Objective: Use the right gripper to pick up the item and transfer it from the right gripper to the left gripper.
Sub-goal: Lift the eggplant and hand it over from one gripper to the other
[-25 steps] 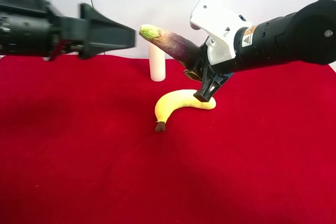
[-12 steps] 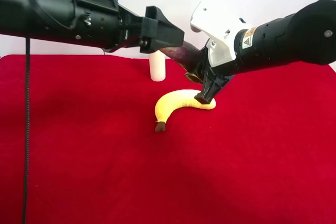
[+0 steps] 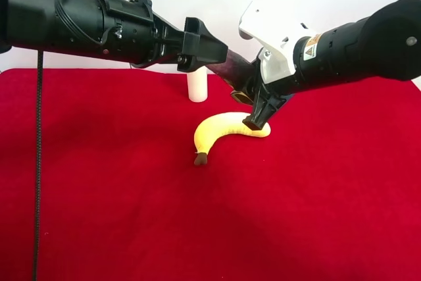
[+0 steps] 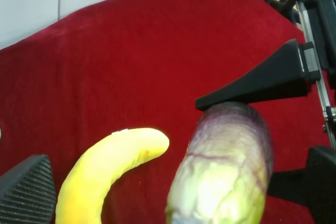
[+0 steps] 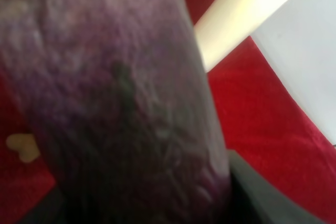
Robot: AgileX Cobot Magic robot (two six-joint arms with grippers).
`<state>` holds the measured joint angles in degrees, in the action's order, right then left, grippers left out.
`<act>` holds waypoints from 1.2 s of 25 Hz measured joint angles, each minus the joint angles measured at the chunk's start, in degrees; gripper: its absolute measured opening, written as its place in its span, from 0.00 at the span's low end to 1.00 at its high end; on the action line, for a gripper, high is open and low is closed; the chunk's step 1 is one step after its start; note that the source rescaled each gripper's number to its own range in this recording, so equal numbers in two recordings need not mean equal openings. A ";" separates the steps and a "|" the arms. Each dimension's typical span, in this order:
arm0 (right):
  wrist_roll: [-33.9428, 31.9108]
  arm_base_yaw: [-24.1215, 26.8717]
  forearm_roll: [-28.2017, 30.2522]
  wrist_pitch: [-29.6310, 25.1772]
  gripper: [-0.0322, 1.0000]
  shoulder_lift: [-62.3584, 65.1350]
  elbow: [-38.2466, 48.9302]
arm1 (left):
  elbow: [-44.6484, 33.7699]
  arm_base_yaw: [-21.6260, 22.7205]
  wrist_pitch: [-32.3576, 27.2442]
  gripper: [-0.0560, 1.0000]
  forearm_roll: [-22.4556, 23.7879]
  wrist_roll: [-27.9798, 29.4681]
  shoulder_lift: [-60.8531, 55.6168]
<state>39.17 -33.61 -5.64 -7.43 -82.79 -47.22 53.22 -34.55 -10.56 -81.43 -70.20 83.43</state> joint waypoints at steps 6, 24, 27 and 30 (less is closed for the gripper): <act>0.00 0.00 -0.12 0.04 0.03 0.00 0.00 | 0.00 0.00 0.41 0.76 0.00 -0.07 0.00; 0.00 0.00 -0.12 0.46 0.03 0.00 0.00 | 0.05 -0.04 -0.43 0.20 -0.51 -0.07 0.00; 0.00 0.00 -0.07 0.52 0.03 0.00 0.00 | 0.05 -0.04 -0.76 0.20 -0.53 -0.07 0.00; 0.00 0.00 -0.07 0.52 0.03 0.00 0.00 | 0.05 -0.04 -0.80 0.19 -0.53 -0.07 0.00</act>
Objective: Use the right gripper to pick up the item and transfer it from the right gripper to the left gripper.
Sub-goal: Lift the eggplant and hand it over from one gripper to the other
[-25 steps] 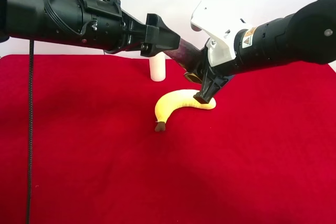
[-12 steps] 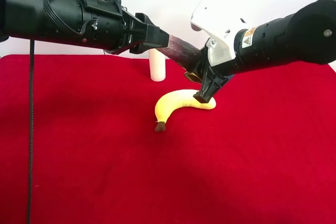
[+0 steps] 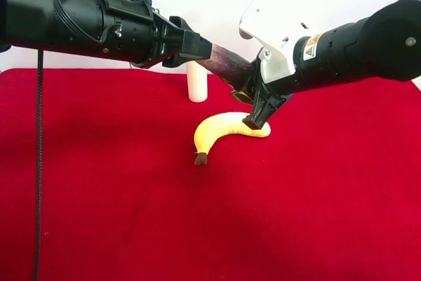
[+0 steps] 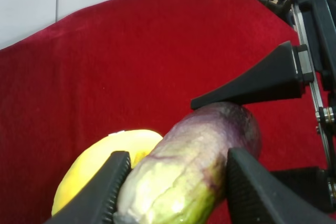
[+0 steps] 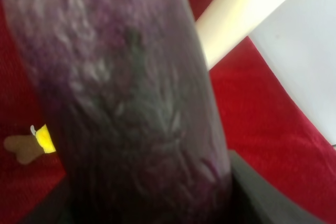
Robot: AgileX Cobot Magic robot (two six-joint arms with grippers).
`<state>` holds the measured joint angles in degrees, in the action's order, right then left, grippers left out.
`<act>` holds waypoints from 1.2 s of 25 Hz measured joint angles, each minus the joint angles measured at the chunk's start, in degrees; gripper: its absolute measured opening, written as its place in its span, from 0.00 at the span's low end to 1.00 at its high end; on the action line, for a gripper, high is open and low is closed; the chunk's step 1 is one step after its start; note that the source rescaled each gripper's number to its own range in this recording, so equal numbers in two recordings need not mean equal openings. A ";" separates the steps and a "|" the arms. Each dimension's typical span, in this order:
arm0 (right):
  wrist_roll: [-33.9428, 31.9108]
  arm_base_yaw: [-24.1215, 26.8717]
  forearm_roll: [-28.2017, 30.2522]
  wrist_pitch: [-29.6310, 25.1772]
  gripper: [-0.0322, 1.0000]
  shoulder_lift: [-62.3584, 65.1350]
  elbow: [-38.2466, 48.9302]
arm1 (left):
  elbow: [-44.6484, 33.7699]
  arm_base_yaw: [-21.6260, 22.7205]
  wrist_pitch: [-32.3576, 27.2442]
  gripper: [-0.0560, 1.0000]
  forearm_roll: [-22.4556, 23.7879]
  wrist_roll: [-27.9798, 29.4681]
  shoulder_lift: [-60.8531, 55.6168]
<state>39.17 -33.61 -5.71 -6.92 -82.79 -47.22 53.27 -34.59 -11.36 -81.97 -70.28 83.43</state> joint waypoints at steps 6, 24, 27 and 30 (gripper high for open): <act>0.25 0.00 -2.56 -0.11 0.03 0.00 0.06 | 0.10 0.00 -0.29 0.19 0.00 0.00 0.00; 0.54 0.00 -3.55 -0.10 0.03 0.00 0.06 | 0.43 0.00 -0.61 0.18 0.00 0.00 0.00; 0.54 0.00 -3.55 -0.10 0.03 0.00 0.06 | 0.43 0.00 -0.61 0.18 0.00 0.00 0.00; 0.54 0.00 -3.55 -0.10 0.03 0.00 0.06 | 0.43 0.00 -0.61 0.18 0.00 0.00 0.00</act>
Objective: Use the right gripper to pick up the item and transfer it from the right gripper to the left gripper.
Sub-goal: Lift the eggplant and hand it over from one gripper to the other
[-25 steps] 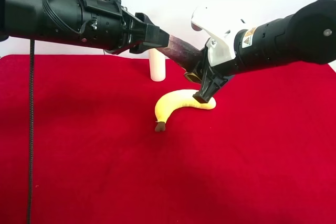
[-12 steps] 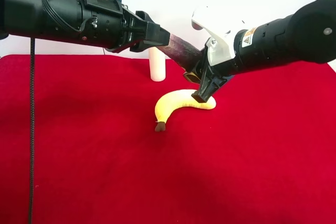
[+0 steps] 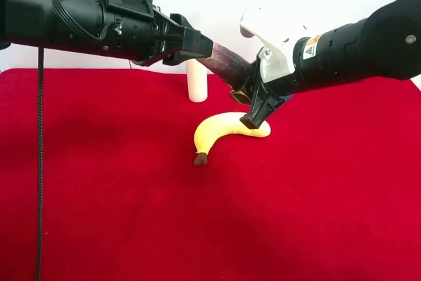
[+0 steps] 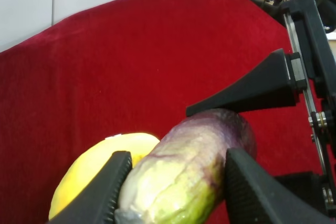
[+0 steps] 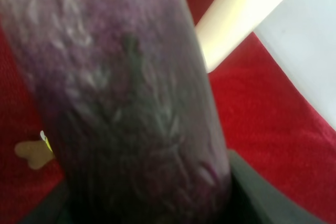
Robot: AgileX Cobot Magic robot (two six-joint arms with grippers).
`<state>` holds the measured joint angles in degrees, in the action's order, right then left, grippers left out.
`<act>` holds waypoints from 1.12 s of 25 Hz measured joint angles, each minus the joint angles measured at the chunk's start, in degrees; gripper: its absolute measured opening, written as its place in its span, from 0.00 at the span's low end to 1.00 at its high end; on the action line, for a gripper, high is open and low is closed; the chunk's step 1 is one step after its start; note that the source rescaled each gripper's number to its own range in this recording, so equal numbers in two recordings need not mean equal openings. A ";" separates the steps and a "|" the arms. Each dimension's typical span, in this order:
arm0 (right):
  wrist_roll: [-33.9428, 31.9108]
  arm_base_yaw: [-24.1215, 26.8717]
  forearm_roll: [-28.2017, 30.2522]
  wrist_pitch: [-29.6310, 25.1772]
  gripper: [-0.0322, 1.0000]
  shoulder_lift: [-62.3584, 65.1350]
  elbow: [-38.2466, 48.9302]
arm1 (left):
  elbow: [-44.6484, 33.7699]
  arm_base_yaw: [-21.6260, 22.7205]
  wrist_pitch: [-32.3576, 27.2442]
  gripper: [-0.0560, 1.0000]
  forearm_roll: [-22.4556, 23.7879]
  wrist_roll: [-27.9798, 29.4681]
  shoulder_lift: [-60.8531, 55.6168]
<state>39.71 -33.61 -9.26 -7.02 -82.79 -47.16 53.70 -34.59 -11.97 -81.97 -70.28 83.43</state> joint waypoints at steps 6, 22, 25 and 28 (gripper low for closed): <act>0.00 0.00 0.00 0.00 0.03 0.00 0.00 | 0.00 0.00 -0.07 0.18 0.00 0.00 0.00; -0.59 0.00 -1.12 1.97 0.88 0.05 -0.05 | 0.00 0.00 -0.93 0.05 -0.05 0.00 0.04; -0.59 0.00 -1.24 2.21 0.97 0.05 -0.05 | 0.00 0.00 -0.93 0.05 -0.05 0.13 0.04; -0.59 0.00 -1.26 2.26 0.99 0.05 -0.05 | 0.00 0.00 -0.93 0.05 -0.05 0.13 0.04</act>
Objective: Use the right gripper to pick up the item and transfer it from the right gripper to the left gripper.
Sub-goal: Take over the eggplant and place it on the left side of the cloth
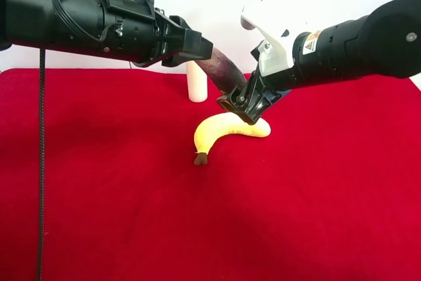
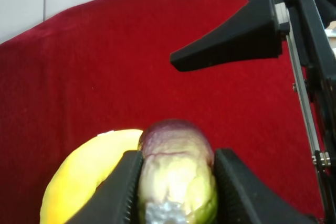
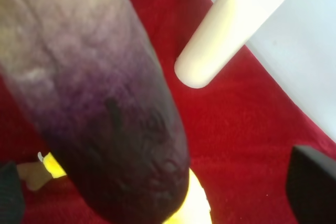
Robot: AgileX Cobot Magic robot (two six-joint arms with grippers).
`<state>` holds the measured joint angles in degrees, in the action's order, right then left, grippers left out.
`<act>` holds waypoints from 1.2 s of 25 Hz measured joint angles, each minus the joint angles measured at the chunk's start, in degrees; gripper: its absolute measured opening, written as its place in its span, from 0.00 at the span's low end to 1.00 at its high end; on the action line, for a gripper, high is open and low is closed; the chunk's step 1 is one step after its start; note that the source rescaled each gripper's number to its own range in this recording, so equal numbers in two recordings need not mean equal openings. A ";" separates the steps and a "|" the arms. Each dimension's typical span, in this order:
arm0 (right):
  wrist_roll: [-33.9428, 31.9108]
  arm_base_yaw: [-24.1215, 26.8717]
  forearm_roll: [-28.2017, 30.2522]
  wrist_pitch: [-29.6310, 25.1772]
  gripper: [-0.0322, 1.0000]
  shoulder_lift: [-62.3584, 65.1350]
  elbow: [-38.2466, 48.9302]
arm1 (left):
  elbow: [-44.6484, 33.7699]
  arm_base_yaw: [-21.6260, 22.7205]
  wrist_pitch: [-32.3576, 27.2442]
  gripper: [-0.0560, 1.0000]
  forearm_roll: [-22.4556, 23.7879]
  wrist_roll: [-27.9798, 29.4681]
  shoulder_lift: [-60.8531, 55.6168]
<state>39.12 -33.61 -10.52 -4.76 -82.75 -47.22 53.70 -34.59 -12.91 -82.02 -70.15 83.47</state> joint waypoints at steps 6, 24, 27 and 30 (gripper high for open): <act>0.00 0.00 -0.18 0.00 1.00 0.00 0.00 | 0.00 0.00 0.00 0.05 0.00 0.00 0.00; -0.01 0.00 -1.26 -4.18 1.00 4.54 0.00 | 0.00 0.00 1.03 0.05 0.00 0.00 0.00; -0.01 0.00 -2.00 -6.66 1.00 6.76 0.00 | 0.00 0.00 2.20 0.05 0.00 0.00 0.00; -0.16 0.00 -3.75 -10.35 1.00 9.65 0.00 | 0.00 0.00 3.30 0.05 0.00 0.00 0.00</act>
<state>38.96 -33.61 -14.28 -15.11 -73.09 -47.22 53.70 -34.59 -9.61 -82.02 -70.15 83.47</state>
